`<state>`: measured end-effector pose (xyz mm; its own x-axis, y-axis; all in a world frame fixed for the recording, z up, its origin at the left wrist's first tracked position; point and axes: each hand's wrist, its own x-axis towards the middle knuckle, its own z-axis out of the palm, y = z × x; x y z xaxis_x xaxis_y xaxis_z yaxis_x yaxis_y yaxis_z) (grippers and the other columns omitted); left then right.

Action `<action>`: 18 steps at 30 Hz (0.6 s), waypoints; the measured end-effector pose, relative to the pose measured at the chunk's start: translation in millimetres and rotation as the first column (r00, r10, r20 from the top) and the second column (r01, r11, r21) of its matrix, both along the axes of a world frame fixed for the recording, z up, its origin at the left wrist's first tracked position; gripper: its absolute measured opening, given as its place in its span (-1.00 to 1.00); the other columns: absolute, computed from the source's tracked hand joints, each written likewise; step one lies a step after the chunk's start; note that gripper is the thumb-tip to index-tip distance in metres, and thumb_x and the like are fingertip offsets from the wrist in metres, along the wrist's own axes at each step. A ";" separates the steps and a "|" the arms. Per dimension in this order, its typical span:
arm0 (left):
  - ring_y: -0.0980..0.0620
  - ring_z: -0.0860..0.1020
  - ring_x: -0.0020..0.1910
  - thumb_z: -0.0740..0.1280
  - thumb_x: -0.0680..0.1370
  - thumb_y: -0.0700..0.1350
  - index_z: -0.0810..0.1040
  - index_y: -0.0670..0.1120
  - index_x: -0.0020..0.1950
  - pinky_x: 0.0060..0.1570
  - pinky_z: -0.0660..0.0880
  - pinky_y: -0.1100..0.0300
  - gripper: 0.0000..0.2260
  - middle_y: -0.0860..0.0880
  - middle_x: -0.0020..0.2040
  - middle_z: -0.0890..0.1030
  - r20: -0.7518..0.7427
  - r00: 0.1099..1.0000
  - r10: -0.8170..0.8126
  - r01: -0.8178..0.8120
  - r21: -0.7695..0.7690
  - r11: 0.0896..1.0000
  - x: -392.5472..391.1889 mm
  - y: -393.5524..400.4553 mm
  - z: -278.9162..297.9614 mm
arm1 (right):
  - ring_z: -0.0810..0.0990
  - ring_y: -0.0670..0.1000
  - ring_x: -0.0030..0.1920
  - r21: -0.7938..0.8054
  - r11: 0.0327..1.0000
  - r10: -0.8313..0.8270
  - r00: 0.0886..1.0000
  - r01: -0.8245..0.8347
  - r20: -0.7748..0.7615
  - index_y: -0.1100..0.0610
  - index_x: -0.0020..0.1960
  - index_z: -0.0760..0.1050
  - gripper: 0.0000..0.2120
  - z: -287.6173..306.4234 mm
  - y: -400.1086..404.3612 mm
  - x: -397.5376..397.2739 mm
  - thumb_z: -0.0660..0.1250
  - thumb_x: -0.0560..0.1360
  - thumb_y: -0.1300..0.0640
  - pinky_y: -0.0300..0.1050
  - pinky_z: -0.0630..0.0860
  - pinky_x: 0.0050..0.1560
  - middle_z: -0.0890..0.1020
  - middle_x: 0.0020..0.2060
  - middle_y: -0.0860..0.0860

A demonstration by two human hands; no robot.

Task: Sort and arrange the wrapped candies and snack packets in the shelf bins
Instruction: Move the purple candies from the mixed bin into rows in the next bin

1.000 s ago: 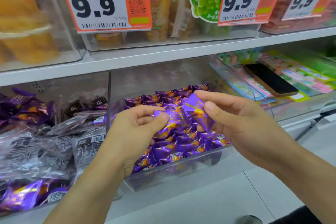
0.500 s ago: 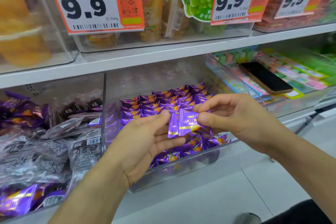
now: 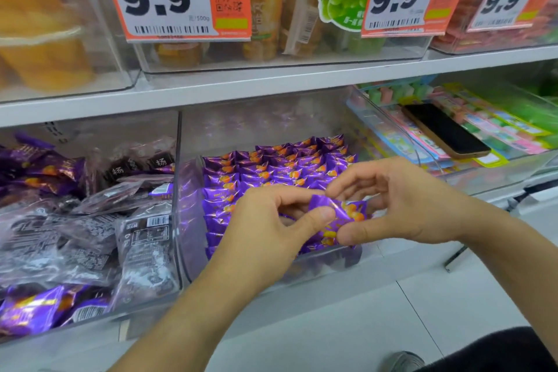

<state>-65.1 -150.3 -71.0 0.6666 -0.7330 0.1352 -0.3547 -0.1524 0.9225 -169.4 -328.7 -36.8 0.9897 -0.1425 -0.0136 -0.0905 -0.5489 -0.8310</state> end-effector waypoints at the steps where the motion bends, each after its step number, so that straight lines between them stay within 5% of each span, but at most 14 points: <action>1: 0.11 0.64 -0.13 0.50 0.46 -0.02 0.69 0.05 0.08 -0.06 0.60 0.16 -0.80 0.07 -0.11 0.69 0.002 1.000 -0.010 0.010 -0.004 1.000 0.1 -1.6 -2.5 | 0.68 -0.05 -0.05 -0.043 0.999 -0.011 1.000 0.012 0.011 0.03 0.02 0.65 -0.59 1.6 -4.9 -1.0 0.64 0.20 0.07 -0.29 0.55 -0.10 0.71 -0.11 -0.08; 5: 0.19 0.57 -0.10 0.54 0.38 0.13 0.59 0.14 0.18 -0.09 0.52 0.28 -0.60 0.16 -0.06 0.61 0.185 0.957 -0.221 0.171 0.256 0.952 10.5 -1.1 -13.9 | 0.66 -0.13 -0.08 -0.331 0.910 -0.213 0.966 0.251 0.146 -0.04 0.00 0.64 -0.62 11.3 -44.5 -4.4 0.64 0.22 -0.01 -0.10 0.61 0.02 0.70 -0.14 -0.14; 8: 0.23 0.54 -0.23 0.55 0.38 0.08 0.64 0.07 -0.07 -0.24 0.46 0.39 -0.79 0.17 -0.24 0.61 0.267 0.902 -0.338 0.213 0.407 0.888 13.2 0.8 -20.0 | 0.58 -0.17 -0.07 -0.577 0.748 -0.257 0.945 0.327 0.203 -0.06 0.05 0.63 -0.61 15.9 -67.0 0.8 0.63 0.26 0.09 -0.09 0.53 0.10 0.63 -0.09 -0.19; 12: 0.25 0.52 -0.35 0.54 0.38 0.02 0.60 0.03 -0.24 -0.32 0.44 0.39 -0.84 0.11 -0.35 0.60 0.286 0.902 -0.322 0.188 0.411 0.892 15.6 0.9 -20.3 | 0.45 0.11 0.14 -0.781 0.595 -0.241 0.969 0.188 0.049 -0.02 0.16 0.61 -0.57 0.1 -71.7 24.8 0.60 0.31 0.06 -0.01 0.32 0.16 0.59 -0.04 -0.09; 18: 0.24 0.55 -0.40 0.56 0.37 -0.02 0.61 0.03 -0.28 -0.36 0.47 0.40 -0.85 0.13 -0.37 0.63 0.196 0.930 -0.310 0.217 0.384 0.897 19.8 0.9 -22.0 | 0.52 0.17 0.07 -0.888 0.454 -0.257 0.965 0.077 -0.048 0.00 0.11 0.61 -0.68 -29.1 -77.8 44.9 0.50 0.37 0.08 -0.02 0.51 0.03 0.67 -0.01 0.05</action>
<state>-45.3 -149.3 -93.0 0.4209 -0.9066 -0.0288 -0.6354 -0.3173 0.7040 -124.5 -406.5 -65.9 0.9411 -0.3303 0.0727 -0.3367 -0.9351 0.1109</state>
